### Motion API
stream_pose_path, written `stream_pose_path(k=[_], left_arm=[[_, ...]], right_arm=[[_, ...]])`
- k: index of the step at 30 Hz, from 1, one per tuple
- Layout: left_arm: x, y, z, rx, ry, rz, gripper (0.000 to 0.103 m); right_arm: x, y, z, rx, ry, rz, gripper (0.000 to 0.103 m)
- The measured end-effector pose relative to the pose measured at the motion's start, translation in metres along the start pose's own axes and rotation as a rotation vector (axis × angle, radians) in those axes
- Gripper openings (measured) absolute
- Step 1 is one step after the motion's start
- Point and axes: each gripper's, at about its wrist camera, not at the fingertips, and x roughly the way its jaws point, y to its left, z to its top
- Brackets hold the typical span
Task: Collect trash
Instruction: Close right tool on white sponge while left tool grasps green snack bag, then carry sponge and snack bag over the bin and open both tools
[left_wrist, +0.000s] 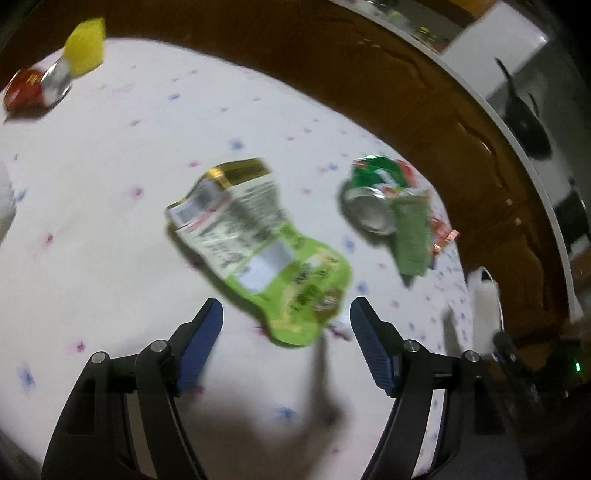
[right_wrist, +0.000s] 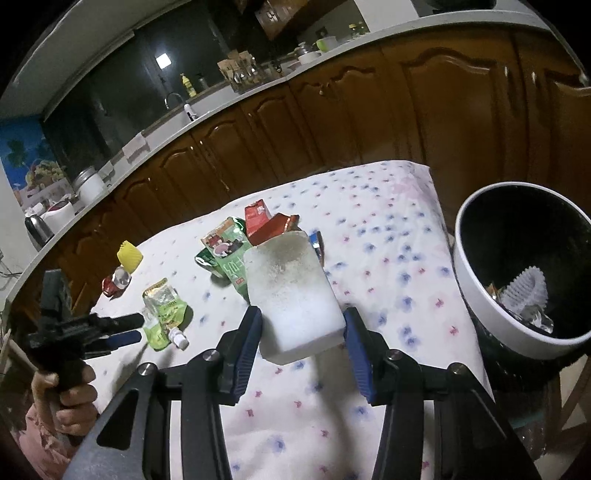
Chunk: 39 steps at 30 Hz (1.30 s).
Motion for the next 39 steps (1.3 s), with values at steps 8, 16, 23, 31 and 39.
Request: stream_pose_path(k=[8, 16, 23, 31, 39], left_arm=[[0.025, 0.001, 0.027, -0.058, -0.059, 0.048, 0.070], [0.029, -0.023, 0.027, 0.101, -0.057, 0.051, 0.039], [-0.009, -0.070, -0.013, 0.292, -0.034, -0.101, 0.038], [-0.012, -0.150, -0.043, 0.469, -0.003, -0.213, 0.038], [0.010, -0.221, -0.060, 0.587, 0.046, -0.275, 0.038]], right_arm=[[-0.003, -0.003, -0.001, 0.008, -0.007, -0.003, 0.047], [-0.016, -0.014, -0.003, 0.038, -0.032, -0.026, 0.047], [-0.033, -0.023, -0.006, 0.061, -0.066, -0.034, 0.046], [-0.059, -0.044, -0.011, 0.107, -0.103, -0.075, 0.046], [-0.089, -0.070, -0.011, 0.135, -0.149, -0.135, 0.046]])
